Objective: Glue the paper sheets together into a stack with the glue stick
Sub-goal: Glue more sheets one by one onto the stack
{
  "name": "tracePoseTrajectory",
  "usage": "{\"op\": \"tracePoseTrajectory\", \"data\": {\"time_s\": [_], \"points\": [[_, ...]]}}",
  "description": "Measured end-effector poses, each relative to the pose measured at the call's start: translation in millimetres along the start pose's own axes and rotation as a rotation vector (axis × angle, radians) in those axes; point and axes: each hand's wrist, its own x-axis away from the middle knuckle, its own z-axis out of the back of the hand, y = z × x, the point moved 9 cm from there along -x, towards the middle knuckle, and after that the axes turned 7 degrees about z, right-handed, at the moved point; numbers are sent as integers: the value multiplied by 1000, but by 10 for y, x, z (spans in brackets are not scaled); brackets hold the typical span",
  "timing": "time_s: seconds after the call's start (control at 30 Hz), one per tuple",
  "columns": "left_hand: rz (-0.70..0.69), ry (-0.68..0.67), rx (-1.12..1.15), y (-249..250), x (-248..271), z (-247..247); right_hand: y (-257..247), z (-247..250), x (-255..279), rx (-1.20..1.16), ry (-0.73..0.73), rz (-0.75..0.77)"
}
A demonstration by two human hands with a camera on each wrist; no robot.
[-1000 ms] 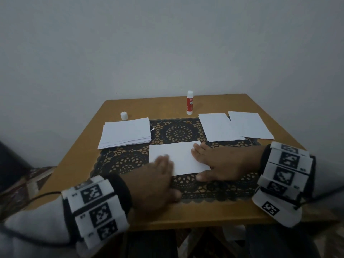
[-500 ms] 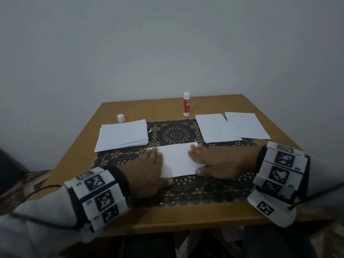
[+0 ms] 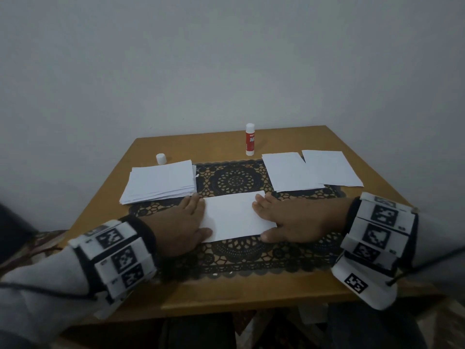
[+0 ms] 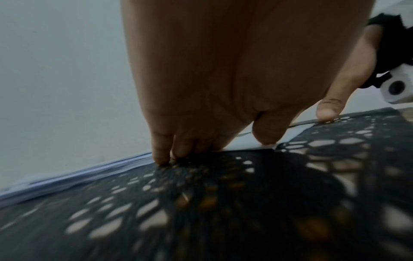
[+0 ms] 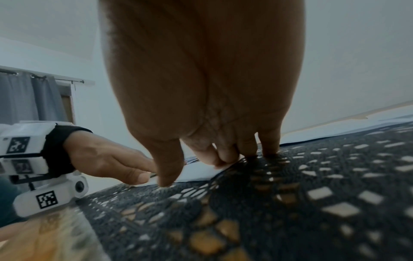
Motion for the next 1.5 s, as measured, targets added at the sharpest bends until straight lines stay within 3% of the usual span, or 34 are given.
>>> {"op": "tracePoseTrajectory", "data": {"time_s": [0.13, 0.27, 0.53, 0.67, 0.87, 1.03, 1.13, 1.2, 1.33, 1.5], "points": [[-29, 1, 12, -32, 43, -50, -260, -32, 65, 58, -5, 36], [-23, 7, 6, -32, 12, -50, -708, -167, 122, 109, -56, 186], [-29, 188, 90, 18, -9, 295, -73, 64, 158, 86, -19, -46], [-2, 260, 216, 21, -161, 552, -78, 147, 164, 75, 73, -61], [77, 214, 312, -112, -368, 554, -59, 130, 158, 78, 107, -40], [18, 246, 426, -157, -362, 606, -42, 205, 199, -2, 196, -39], [-27, 260, 602, -324, -285, 725, 100, 523, 188, -202, 503, -73], [-35, 266, 802, -526, -230, 823, 267, 677, 124, -427, 628, -122], [35, 348, 970, -1018, -175, 969, 183, 766, -251, -953, 593, -1], [283, 484, 1090, -1672, -253, 909, -74, 1074, -791, -1137, 617, 9]]}}
